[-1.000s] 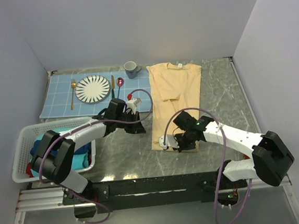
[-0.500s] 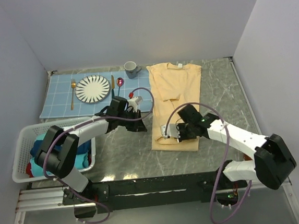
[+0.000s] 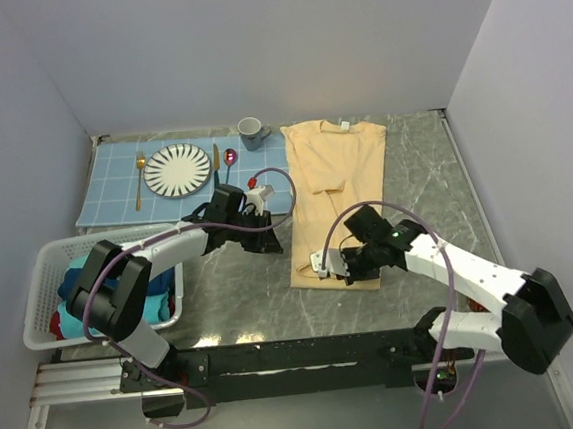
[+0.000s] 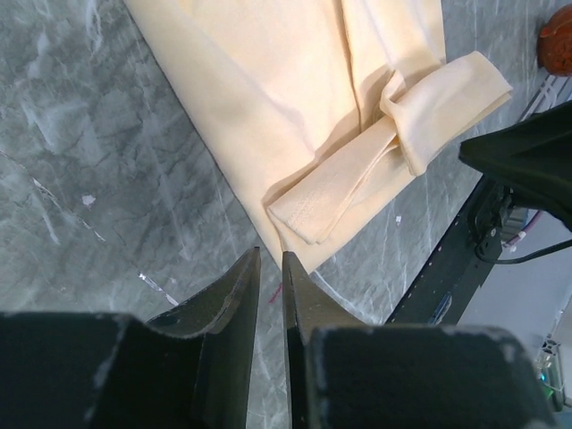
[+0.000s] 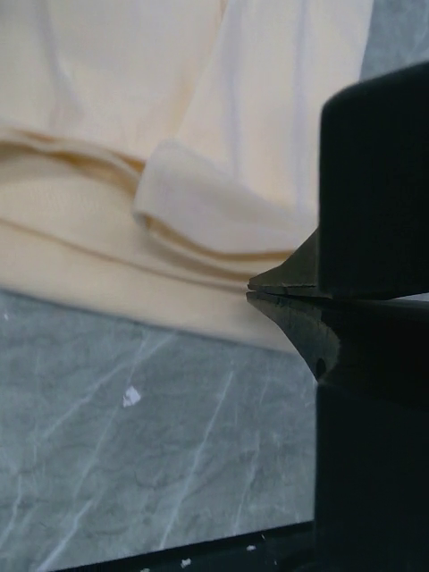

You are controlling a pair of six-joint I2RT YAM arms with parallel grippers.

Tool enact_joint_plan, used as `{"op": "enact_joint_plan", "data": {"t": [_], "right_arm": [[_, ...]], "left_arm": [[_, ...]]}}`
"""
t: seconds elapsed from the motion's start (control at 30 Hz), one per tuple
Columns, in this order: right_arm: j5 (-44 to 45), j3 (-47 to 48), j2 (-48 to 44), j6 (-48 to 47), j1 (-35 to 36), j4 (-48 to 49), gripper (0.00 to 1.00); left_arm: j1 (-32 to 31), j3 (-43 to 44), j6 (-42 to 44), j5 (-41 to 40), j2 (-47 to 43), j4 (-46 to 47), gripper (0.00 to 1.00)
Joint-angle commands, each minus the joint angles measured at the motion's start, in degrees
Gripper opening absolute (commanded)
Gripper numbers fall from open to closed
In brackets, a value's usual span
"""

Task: Roll the t-shirts
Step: Roll the T-shirt to the center of the board.

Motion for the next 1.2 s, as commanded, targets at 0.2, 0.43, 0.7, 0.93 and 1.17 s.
{"op": "enact_joint_plan", "data": {"t": [0.2,0.43,0.7,0.93,1.17], "right_arm": [[2.8,1.77,8.95,-4.97,0.42,-1.7,0.0],[6.76,3.17,11.85,-3.57,-0.63,2.7,0.0],[7.56,5.55,13.96,-3.65,-4.41,3.14,0.0],[8.09,7.57,15.63,-2.16,-9.68,5.17,0.0],[2.55,9.87,9.14,7.83,-12.23,7.27,0.0]], "left_arm": [[0.13,1.05,2.6,-0.43,-2.01,-0.35,0.23],[0.13,0.61,2.25,-0.07,-1.92,-0.26,0.23],[0.13,2.19,1.46,0.8,0.37,-0.17,0.24],[-0.13,3.42,3.12,2.38,2.56,-0.35,0.24],[-5.49,-0.35,12.52,3.88,0.02,3.69,0.28]]}}
